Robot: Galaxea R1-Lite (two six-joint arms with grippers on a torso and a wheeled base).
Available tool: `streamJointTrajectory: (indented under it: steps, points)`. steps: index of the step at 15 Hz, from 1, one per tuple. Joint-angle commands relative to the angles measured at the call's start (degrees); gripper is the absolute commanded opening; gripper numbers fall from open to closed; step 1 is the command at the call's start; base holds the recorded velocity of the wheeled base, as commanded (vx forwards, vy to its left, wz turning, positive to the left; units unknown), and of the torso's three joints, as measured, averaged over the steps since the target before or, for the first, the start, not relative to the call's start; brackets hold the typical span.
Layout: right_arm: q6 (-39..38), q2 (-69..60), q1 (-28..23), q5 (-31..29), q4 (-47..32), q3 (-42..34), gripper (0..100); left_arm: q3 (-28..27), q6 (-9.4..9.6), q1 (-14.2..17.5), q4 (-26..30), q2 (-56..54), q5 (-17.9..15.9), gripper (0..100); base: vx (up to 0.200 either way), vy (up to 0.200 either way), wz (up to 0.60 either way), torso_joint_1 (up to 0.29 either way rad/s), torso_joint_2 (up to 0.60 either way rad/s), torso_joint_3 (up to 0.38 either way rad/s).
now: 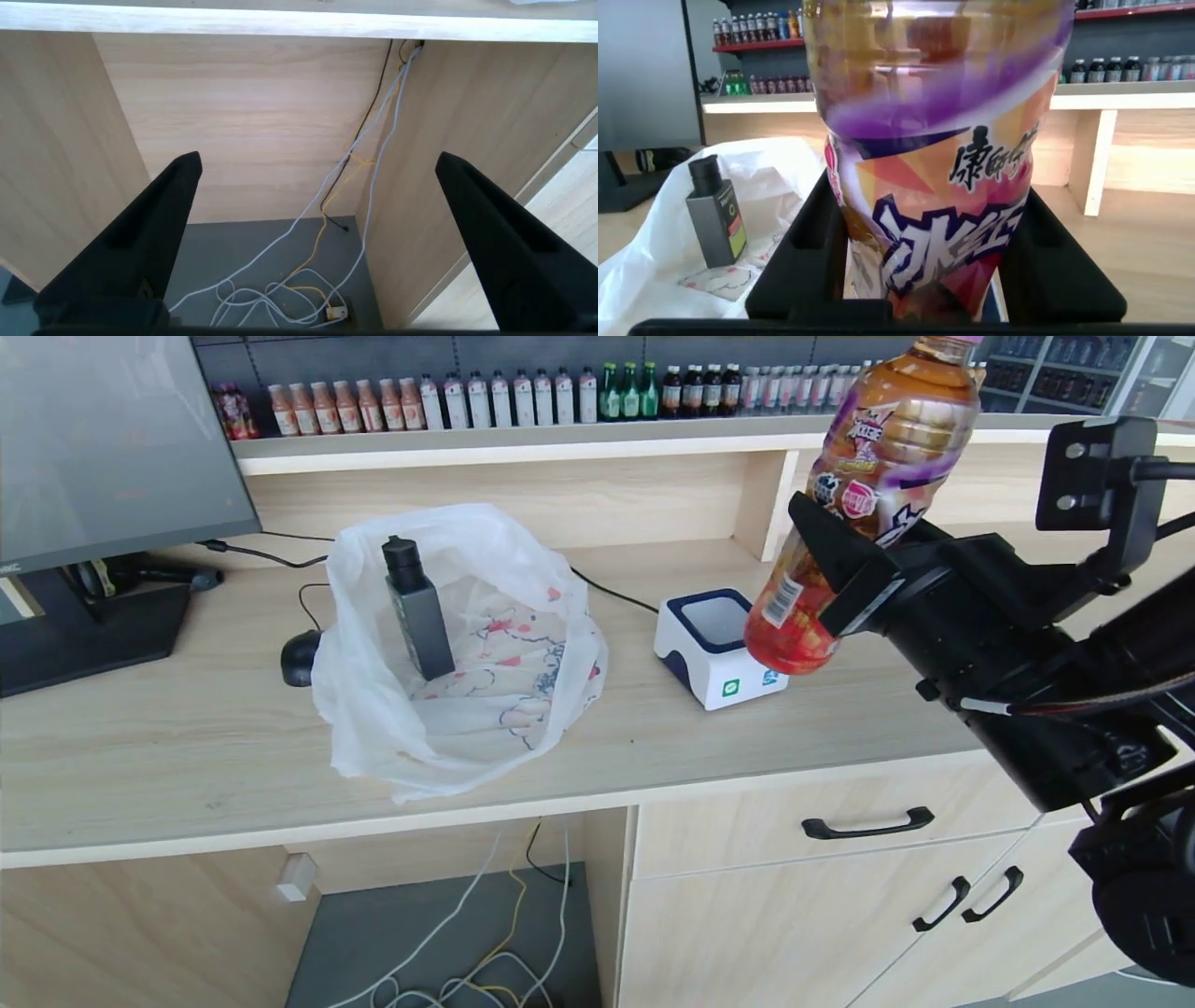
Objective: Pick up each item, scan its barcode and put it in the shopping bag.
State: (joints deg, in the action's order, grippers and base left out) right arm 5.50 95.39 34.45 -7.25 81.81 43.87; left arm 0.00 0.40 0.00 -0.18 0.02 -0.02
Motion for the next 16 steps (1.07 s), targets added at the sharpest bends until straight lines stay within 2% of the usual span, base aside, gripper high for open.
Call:
streamJointTrajectory:
  steps: [1,3,7,13,16]
  points:
    - [1.09,1.99,0.18,0.22,0.02,2.97,0,0.0,0.04,0.0,0.01,-0.02,0.02,100,0.0,0.0,0.0,0.0,0.0,0.0]
    - [3.73,5.59,0.71,0.22,-0.25,9.48,0,0.0,-0.05,0.0,0.01,-0.02,0.02,100,0.0,0.0,0.0,0.0,0.0,0.0]
    - [13.75,9.64,0.71,0.22,-7.81,22.22,0,0.0,-0.05,0.0,0.01,-0.02,0.02,100,0.0,0.0,0.0,0.0,0.0,0.0]
    - [28.6,10.87,1.32,2.24,-9.21,23.45,0,0.0,-0.05,0.0,0.01,-0.02,0.02,100,0.0,0.0,0.0,0.0,0.0,0.0]
    - [33.26,11.31,1.15,4.27,-9.21,23.45,0,0.0,-0.05,0.0,0.01,-0.02,0.02,100,0.0,0.0,0.0,0.0,0.0,0.0]
